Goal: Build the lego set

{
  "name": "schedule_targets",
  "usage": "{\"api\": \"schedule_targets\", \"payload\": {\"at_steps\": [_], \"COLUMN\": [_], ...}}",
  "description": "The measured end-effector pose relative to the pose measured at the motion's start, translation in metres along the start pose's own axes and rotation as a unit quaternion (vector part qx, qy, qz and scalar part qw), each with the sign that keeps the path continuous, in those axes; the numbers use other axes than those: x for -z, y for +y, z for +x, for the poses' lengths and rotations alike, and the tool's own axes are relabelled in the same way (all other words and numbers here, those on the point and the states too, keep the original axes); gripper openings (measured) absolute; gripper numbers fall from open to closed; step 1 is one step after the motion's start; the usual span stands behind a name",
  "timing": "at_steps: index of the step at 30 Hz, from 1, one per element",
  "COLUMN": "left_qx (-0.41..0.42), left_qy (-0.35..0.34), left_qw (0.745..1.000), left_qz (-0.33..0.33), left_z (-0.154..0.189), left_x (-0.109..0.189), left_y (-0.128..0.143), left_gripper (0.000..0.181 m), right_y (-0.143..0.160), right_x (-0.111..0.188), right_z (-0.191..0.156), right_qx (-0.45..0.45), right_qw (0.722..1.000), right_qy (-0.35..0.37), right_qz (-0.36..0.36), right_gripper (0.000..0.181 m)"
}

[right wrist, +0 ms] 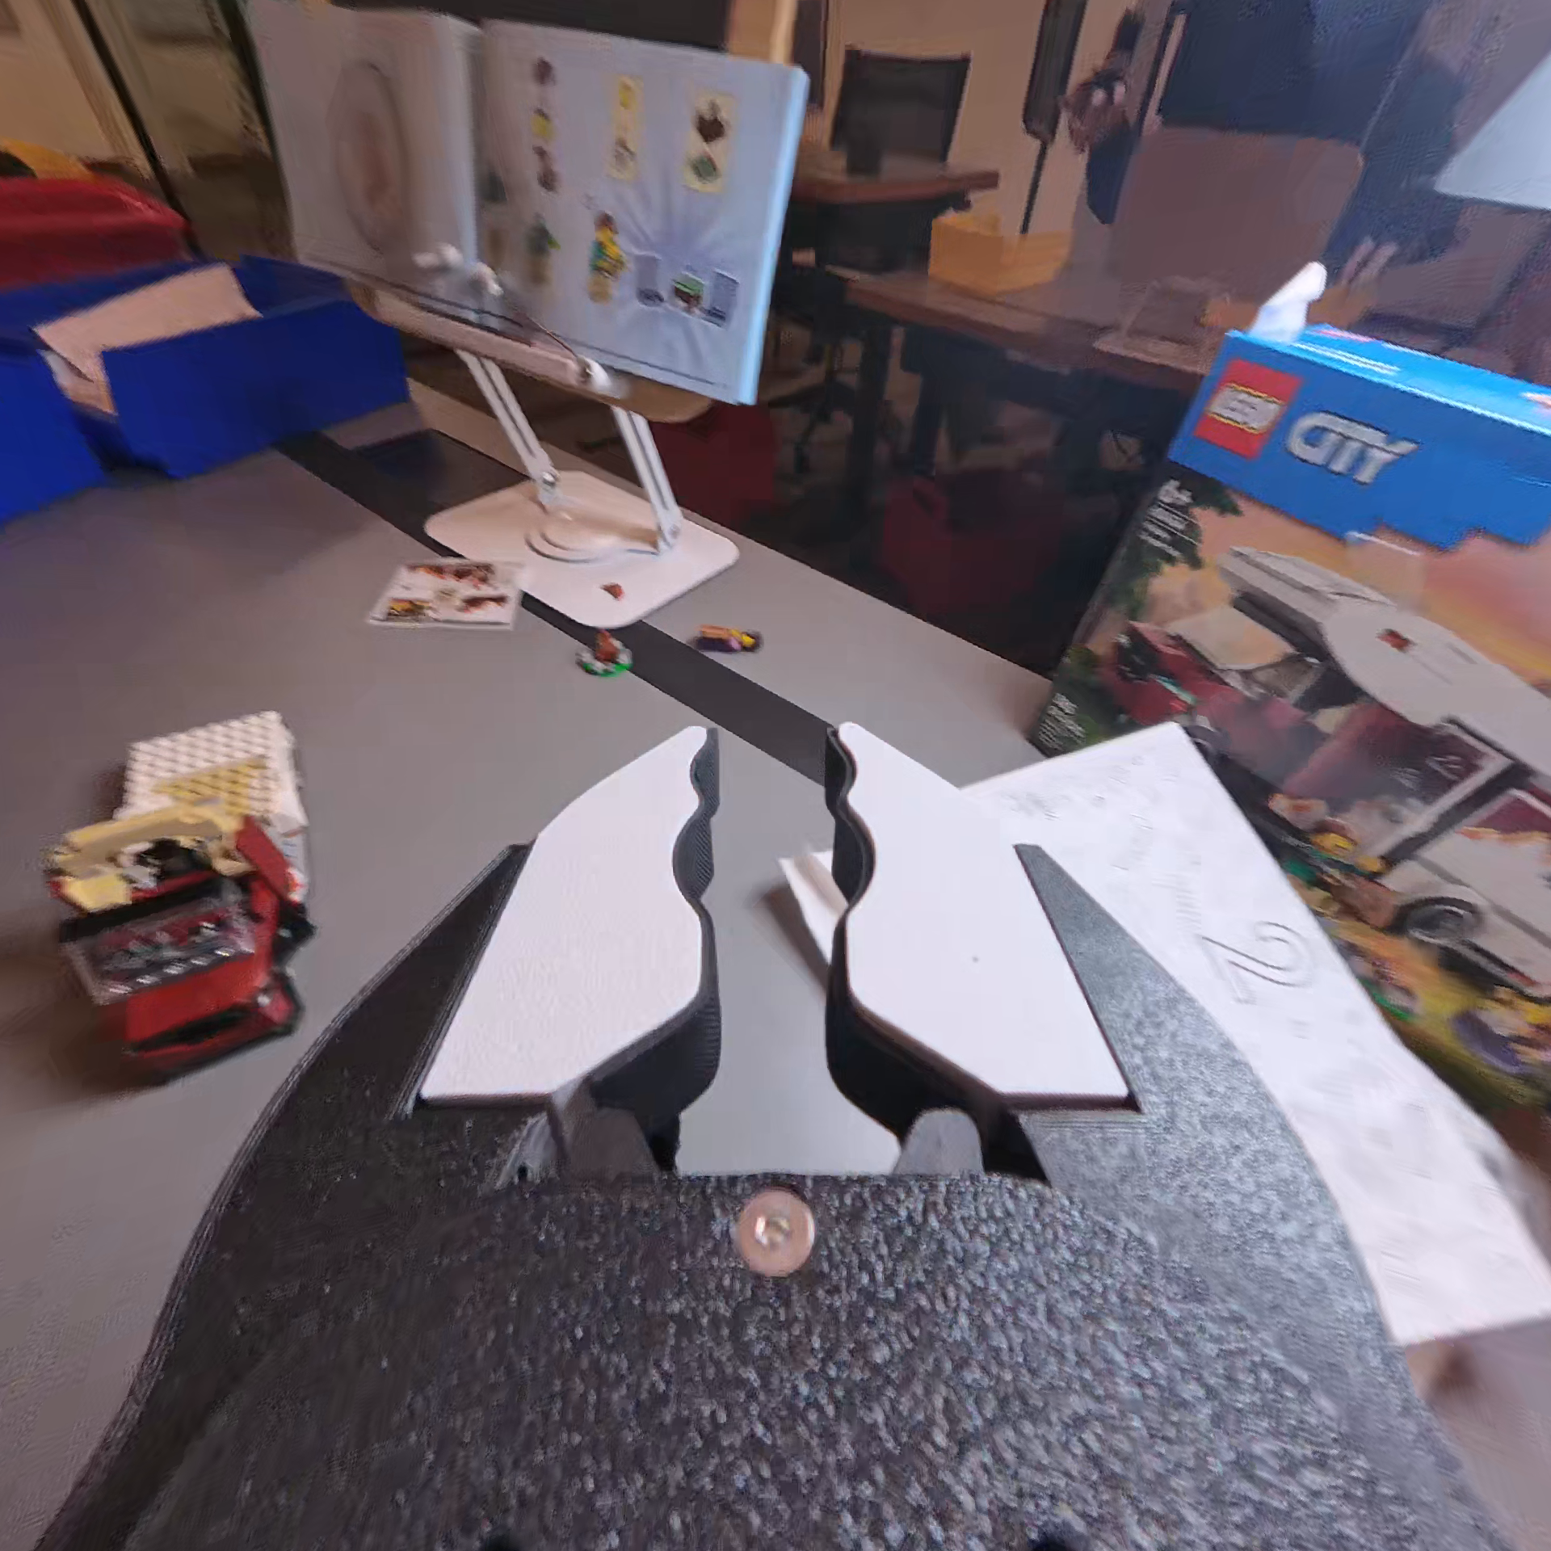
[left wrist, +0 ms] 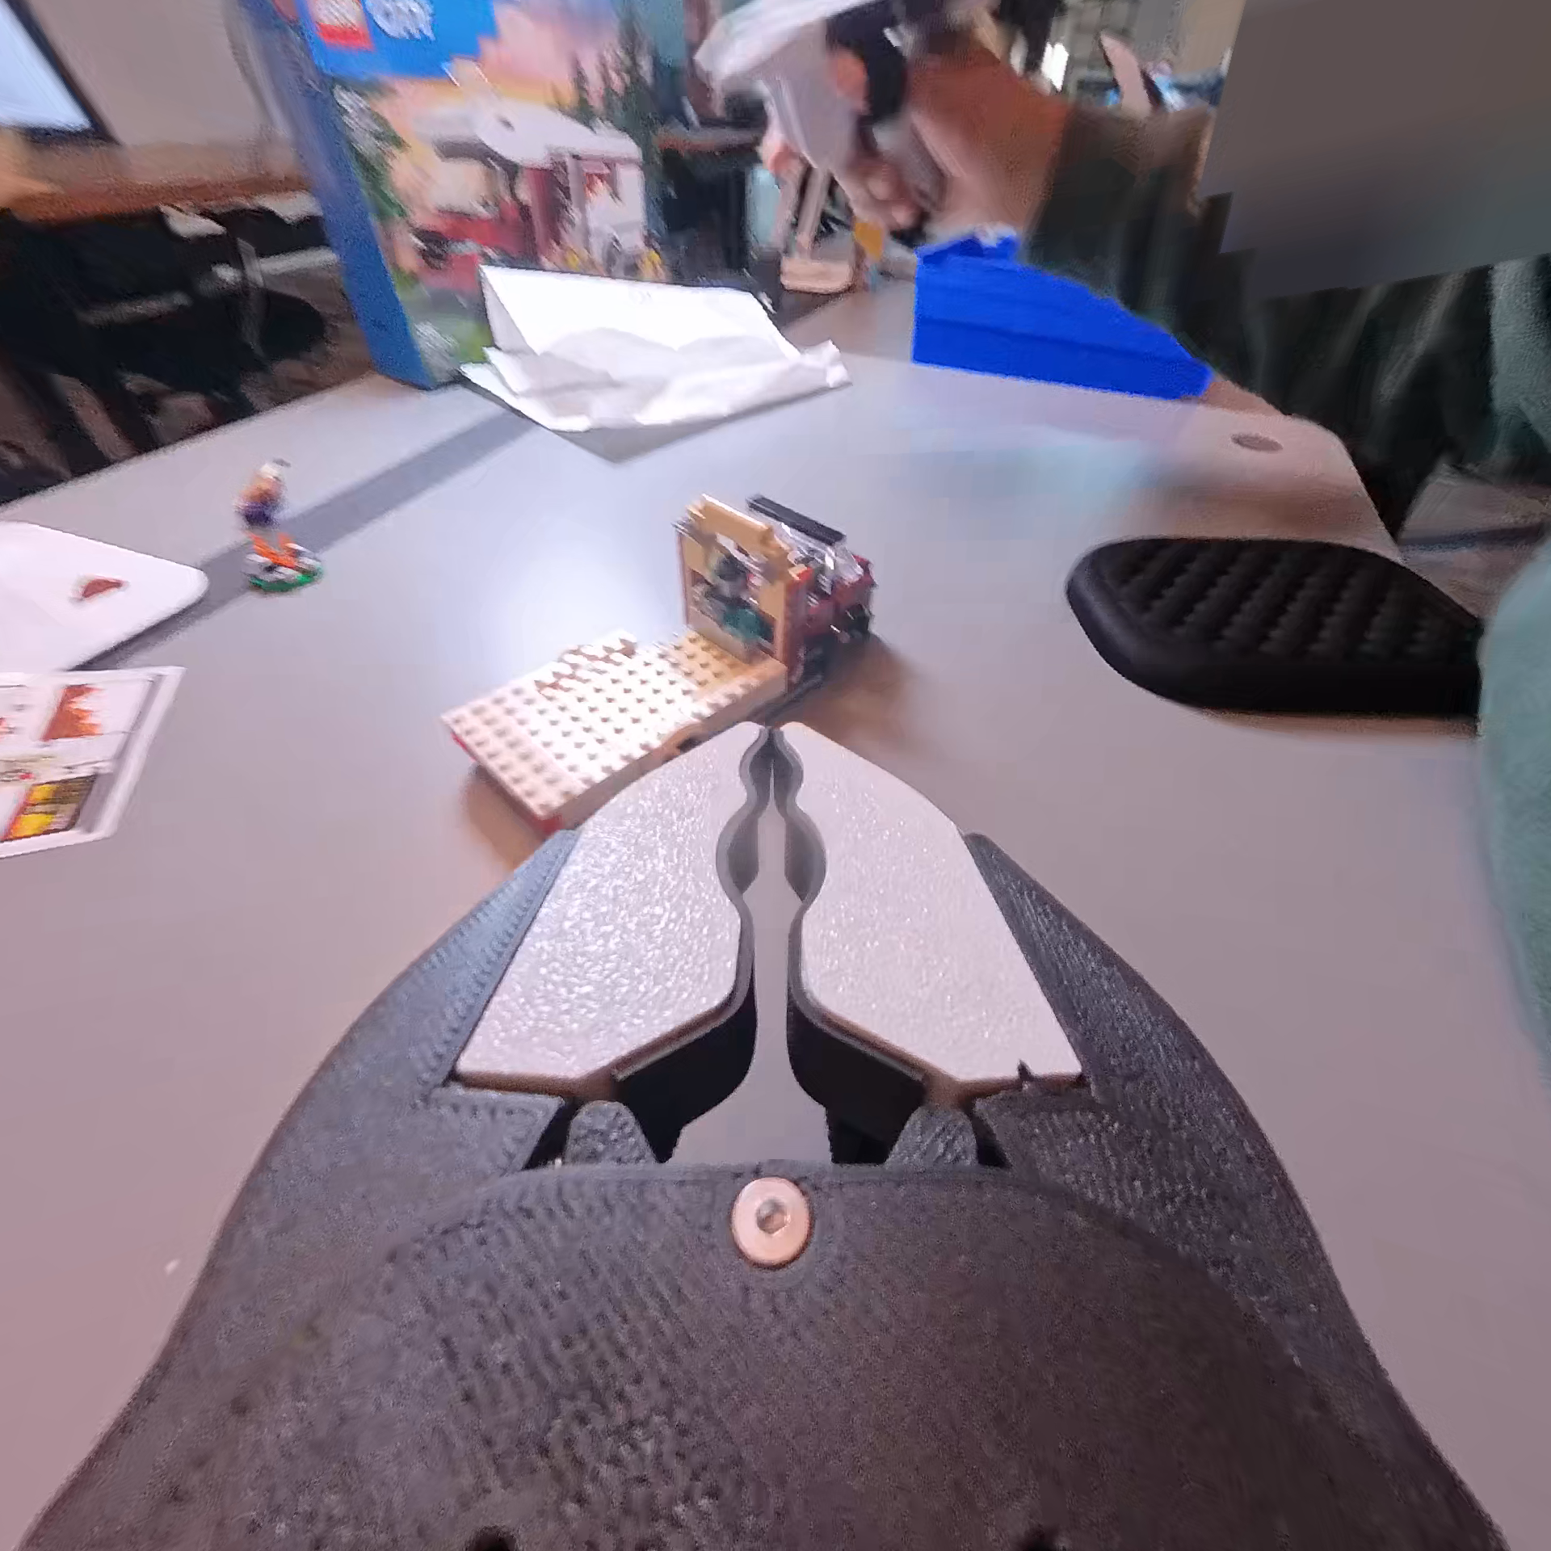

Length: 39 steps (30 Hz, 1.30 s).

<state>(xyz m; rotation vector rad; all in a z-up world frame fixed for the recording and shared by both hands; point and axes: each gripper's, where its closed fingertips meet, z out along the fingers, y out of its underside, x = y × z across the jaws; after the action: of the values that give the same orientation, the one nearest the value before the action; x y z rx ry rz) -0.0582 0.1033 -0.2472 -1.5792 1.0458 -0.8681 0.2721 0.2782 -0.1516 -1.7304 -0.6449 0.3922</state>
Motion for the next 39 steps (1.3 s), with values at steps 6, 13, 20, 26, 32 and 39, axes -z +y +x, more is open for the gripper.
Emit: {"api": "schedule_targets", "payload": {"at_steps": [6, 13, 20, 26, 32, 39], "left_qx": [0.009, -0.013, -0.034, -0.052, -0.029, -0.030], "left_qy": [-0.091, -0.171, -0.219, -0.328, -0.419, -0.439], "left_qw": [0.994, 0.981, 0.972, 0.941, 0.897, 0.801], "left_qz": [0.064, 0.090, 0.078, 0.061, -0.137, -0.406], "left_z": [-0.031, -0.052, -0.063, -0.107, -0.228, -0.385], "left_x": [0.029, 0.046, 0.049, 0.110, 0.216, 0.298], "left_y": [-0.022, -0.031, -0.027, -0.076, -0.102, 0.003], "left_gripper": [0.000, 0.000, 0.002, 0.017, 0.043, 0.041], "right_y": [-0.012, 0.016, 0.014, 0.008, 0.015, 0.014], "right_x": [0.005, 0.000, 0.019, 0.024, 0.013, 0.020], "right_z": [-0.129, -0.203, -0.193, -0.200, -0.210, -0.194], "right_qx": [-0.062, -0.071, -0.006, 0.002, 0.008, 0.015], "right_qw": [0.989, 0.985, 0.983, 0.982, 0.985, 0.983], "right_qy": [-0.011, 0.014, 0.026, 0.011, -0.011, 0.029], "right_qz": [0.134, 0.156, 0.180, 0.191, 0.171, 0.178], "right_gripper": [0.000, 0.000, 0.000, 0.000, 0.000, 0.000]}}
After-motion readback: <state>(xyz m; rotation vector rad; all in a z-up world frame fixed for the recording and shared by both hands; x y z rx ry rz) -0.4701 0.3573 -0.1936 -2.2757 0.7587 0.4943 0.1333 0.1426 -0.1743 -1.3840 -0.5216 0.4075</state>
